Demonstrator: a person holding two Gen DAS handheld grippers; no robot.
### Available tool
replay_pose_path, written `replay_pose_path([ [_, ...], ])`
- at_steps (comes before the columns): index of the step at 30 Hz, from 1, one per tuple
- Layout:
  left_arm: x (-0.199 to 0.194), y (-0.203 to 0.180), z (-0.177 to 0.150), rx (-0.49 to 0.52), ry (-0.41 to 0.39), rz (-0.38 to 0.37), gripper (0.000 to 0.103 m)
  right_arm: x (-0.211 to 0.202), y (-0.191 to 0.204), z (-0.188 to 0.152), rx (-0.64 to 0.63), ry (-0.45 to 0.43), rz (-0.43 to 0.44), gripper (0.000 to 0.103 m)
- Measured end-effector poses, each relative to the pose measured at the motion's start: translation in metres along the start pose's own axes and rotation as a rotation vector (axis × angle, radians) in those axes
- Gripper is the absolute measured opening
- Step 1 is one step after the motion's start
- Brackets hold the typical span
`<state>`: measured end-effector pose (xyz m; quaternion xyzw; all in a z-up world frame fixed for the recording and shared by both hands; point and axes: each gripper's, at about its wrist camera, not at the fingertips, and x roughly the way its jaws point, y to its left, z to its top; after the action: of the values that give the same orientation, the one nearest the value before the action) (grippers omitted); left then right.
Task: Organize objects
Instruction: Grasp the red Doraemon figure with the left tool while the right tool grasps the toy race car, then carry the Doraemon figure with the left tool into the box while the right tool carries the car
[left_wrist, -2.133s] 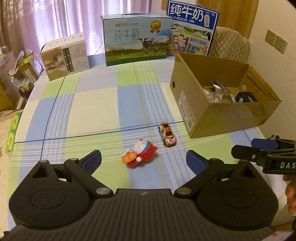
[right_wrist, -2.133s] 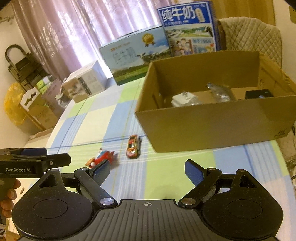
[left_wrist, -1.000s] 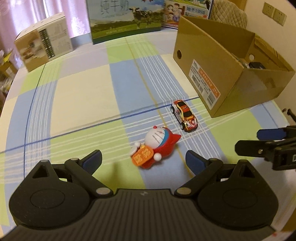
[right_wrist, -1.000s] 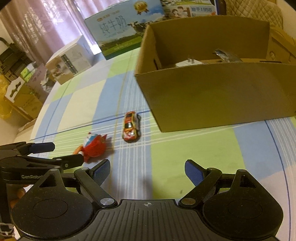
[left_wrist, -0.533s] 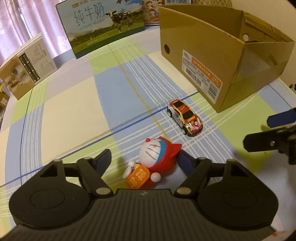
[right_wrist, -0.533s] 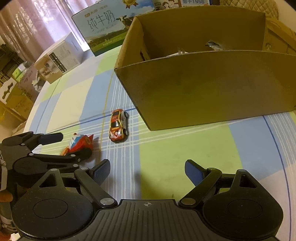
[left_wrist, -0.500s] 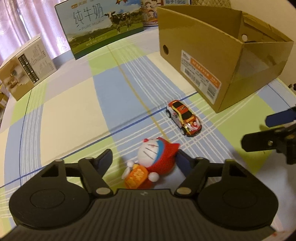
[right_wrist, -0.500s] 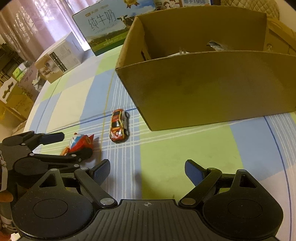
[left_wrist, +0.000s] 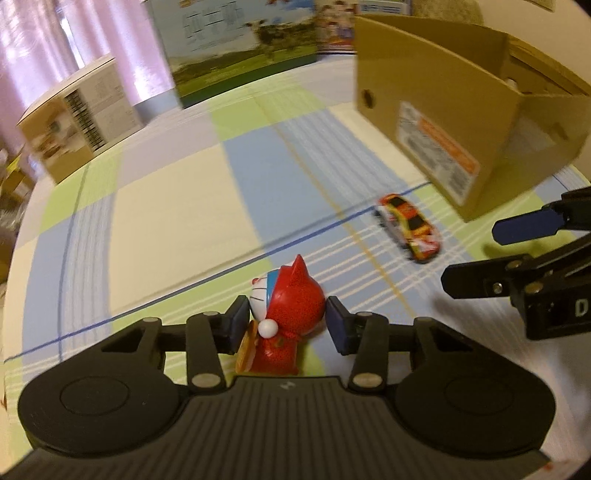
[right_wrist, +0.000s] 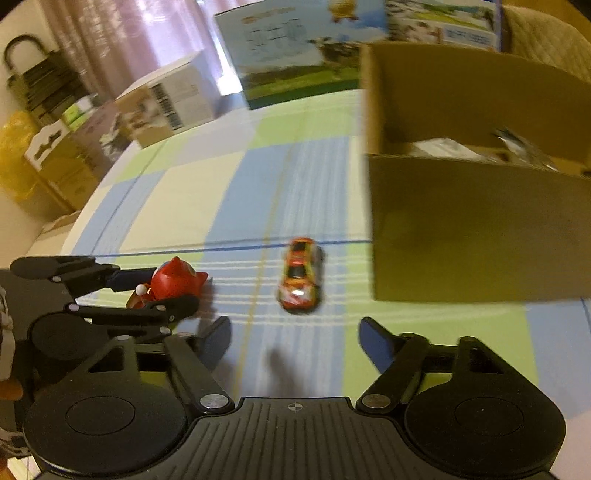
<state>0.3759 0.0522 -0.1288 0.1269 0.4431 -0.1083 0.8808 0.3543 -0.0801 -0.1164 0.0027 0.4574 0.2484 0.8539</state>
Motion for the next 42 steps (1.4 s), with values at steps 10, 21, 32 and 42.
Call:
replay_pose_path([
  [10, 0.000, 0.028, -0.001, -0.097, 0.027, 0.027, 0.041, 0.042, 0.019, 0.012, -0.087, -0.047, -0.161, 0.040],
  [21, 0.003, 0.026, 0.003, -0.110, 0.049, 0.030, 0.040, 0.054, 0.003, 0.018, -0.091, -0.034, -0.143, 0.027],
  [32, -0.013, -0.004, -0.010, -0.059, 0.068, -0.003, 0.040, 0.009, -0.012, -0.023, -0.146, 0.032, -0.079, 0.027],
  [42, -0.043, -0.060, -0.026, 0.009, 0.082, -0.144, 0.040, -0.043, -0.043, -0.066, -0.101, 0.070, -0.126, 0.027],
])
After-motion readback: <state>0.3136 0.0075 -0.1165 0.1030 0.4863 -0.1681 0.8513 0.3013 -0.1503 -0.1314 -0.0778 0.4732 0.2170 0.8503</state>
